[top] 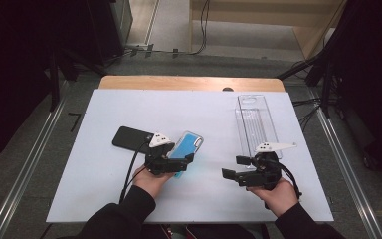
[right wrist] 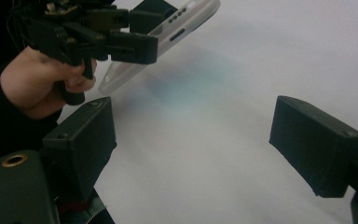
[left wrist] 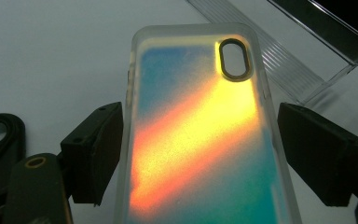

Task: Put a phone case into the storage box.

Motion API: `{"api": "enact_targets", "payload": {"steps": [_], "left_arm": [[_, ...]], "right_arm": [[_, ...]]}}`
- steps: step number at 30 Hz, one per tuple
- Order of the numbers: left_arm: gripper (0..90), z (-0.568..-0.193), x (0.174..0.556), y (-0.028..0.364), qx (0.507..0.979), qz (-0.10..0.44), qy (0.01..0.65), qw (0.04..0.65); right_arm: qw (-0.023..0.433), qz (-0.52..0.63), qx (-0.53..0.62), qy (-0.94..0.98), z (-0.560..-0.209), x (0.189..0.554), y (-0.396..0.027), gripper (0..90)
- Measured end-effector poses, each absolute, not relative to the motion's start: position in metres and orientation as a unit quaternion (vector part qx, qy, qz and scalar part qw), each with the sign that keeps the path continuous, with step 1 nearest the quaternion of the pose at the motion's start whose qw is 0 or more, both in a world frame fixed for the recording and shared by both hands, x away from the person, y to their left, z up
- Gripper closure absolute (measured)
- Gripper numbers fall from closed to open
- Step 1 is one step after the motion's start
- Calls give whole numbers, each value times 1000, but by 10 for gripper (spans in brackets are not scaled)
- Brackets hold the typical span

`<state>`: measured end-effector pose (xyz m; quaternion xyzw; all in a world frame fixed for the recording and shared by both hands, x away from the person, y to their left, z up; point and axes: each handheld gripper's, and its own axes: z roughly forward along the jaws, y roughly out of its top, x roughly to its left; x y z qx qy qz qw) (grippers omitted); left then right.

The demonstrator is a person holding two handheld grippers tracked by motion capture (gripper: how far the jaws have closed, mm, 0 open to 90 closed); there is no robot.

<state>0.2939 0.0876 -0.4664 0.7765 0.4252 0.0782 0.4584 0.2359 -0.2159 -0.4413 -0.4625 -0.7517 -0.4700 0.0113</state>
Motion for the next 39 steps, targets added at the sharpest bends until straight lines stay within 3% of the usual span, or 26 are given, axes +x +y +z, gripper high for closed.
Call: {"api": "enact_targets", "payload": {"steps": [15, 18, 25, 39], "left_arm": [[176, -473, 275, 83, 734, 115, 449, 496], [176, -474, 271, 80, 730, 126, 445, 503], [176, -476, 266, 75, 725, 144, 435, 513], [175, -482, 260, 67, 715, 133, 435, 530]], "right_arm": [[25, -472, -487, -735, -435, 255, -203, 138], [36, -474, -492, -730, -431, 262, -198, 199], [45, -492, -503, -709, -427, 273, -193, 211], [76, -483, -526, -696, -431, 296, -179, 287]]}}
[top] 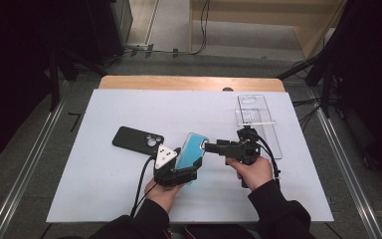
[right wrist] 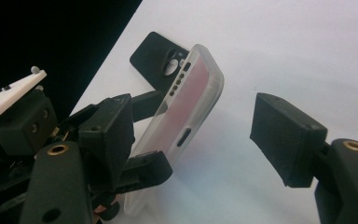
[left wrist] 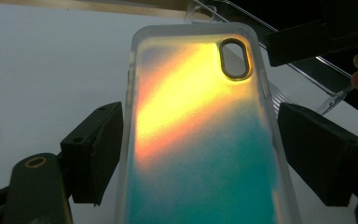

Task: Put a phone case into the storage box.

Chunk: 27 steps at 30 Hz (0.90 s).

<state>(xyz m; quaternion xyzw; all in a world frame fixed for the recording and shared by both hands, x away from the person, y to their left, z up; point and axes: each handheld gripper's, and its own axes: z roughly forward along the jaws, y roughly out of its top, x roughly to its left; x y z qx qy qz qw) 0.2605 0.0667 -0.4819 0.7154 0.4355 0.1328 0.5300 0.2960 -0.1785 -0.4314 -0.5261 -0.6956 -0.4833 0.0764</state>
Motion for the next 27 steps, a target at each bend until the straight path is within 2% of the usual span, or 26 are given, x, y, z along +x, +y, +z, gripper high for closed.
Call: {"api": "enact_targets", "payload": {"steps": [5, 14, 16, 17, 22, 27], "left_arm": [[175, -482, 261, 68, 713, 126, 439, 532], [175, -483, 260, 67, 710, 122, 442, 534], [175, -483, 260, 67, 709, 118, 444, 534], [175, -483, 260, 67, 709, 118, 444, 534], [175, -483, 258, 66, 708, 115, 445, 537], [174, -483, 257, 65, 708, 114, 442, 539]], "right_arm": [[83, -478, -531, -695, -434, 301, -173, 308], [106, -458, -545, -694, -443, 312, -158, 409], [115, -456, -556, -686, -444, 315, -156, 471], [115, -456, -556, -686, -444, 315, -156, 471], [110, -453, -559, -686, -445, 317, -153, 677], [119, -465, -554, -680, -443, 316, -155, 738]]}}
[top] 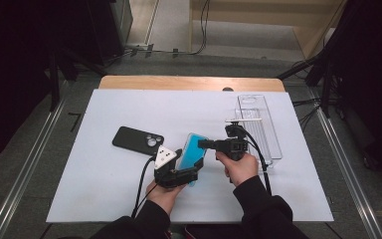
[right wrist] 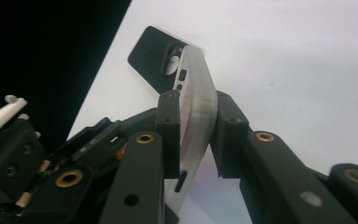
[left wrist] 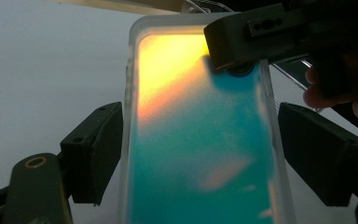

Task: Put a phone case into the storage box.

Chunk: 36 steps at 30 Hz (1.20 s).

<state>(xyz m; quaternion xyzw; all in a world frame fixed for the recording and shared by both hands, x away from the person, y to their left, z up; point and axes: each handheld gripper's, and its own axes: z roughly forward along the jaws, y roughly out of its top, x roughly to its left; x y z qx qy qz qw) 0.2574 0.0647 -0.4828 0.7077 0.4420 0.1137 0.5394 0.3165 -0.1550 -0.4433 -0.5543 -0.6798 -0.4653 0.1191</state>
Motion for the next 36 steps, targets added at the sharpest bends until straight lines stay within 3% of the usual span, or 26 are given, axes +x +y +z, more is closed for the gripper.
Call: {"api": "enact_targets", "payload": {"steps": [11, 17, 35, 36], "left_arm": [[171, -482, 257, 64, 707, 113, 435, 545], [131, -476, 259, 67, 711, 72, 440, 544], [153, -449, 278, 84, 778, -15, 409, 476], [196, -446, 279, 86, 789, -2, 399, 467]], "right_arm": [[131, -473, -548, -677, -437, 315, -156, 770], [131, -477, -541, -680, -432, 313, -157, 774], [32, -469, -511, -720, -412, 305, -166, 774], [28, -467, -506, -725, -411, 304, -167, 774]]}}
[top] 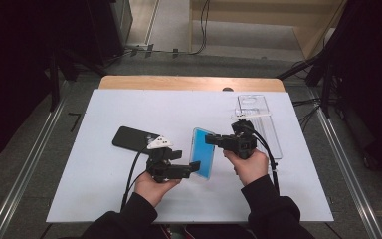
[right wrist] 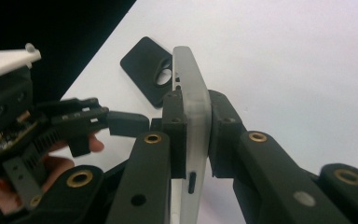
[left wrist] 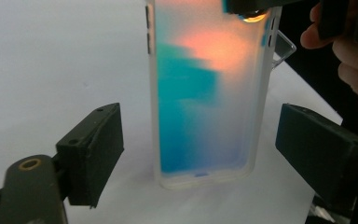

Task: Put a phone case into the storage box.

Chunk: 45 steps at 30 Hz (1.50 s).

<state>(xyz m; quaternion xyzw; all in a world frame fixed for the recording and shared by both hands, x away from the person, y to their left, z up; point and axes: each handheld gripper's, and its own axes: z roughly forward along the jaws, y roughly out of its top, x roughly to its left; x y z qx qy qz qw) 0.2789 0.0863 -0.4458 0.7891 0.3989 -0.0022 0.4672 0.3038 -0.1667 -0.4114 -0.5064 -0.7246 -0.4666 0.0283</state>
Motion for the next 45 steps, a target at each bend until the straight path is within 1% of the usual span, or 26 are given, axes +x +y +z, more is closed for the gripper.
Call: {"api": "enact_targets", "payload": {"steps": [1, 2, 6, 7, 8, 10, 13, 14, 17, 22, 25, 30, 32, 34, 40, 45], "left_arm": [[200, -446, 279, 86, 789, -2, 399, 467], [199, -443, 282, 88, 799, -10, 395, 453], [205, -438, 287, 93, 802, -22, 385, 456], [220, -436, 288, 94, 803, -27, 382, 456], [220, -434, 292, 97, 807, -44, 374, 454], [219, -433, 293, 97, 810, -50, 370, 452], [219, -429, 298, 99, 829, -70, 345, 435], [220, -429, 298, 99, 829, -70, 345, 435], [227, -426, 302, 103, 837, -73, 311, 445], [227, -423, 306, 105, 845, -82, 281, 447], [227, -420, 308, 105, 848, -89, 263, 451], [228, -417, 310, 104, 852, -105, 242, 452], [253, -417, 311, 104, 854, -111, 234, 452], [258, -417, 311, 103, 858, -113, 224, 449], [369, -412, 310, 101, 865, -107, 182, 456], [395, -410, 315, 101, 866, -113, 174, 456]], "right_arm": [[28, -467, -506, -725, -411, 304, -167, 774], [27, -468, -500, -728, -411, 303, -168, 774], [20, -471, -487, -735, -410, 302, -170, 774], [19, -472, -484, -737, -410, 302, -171, 774], [17, -469, -484, -738, -410, 302, -173, 774], [16, -468, -483, -740, -409, 301, -173, 774], [16, -476, -454, -753, -408, 299, -176, 774], [15, -476, -448, -757, -407, 298, -177, 774], [12, -476, -429, -767, -406, 297, -178, 774], [13, -479, -402, -780, -402, 295, -179, 774], [2, -486, -356, -798, -400, 291, -179, 774], [18, -495, -329, -804, -400, 290, -182, 774], [23, -495, -316, -809, -400, 290, -183, 774], [26, -495, -301, -815, -401, 290, -184, 774], [36, -495, -270, -825, -403, 289, -185, 774], [50, -501, -258, -824, -403, 288, -184, 773]]}}
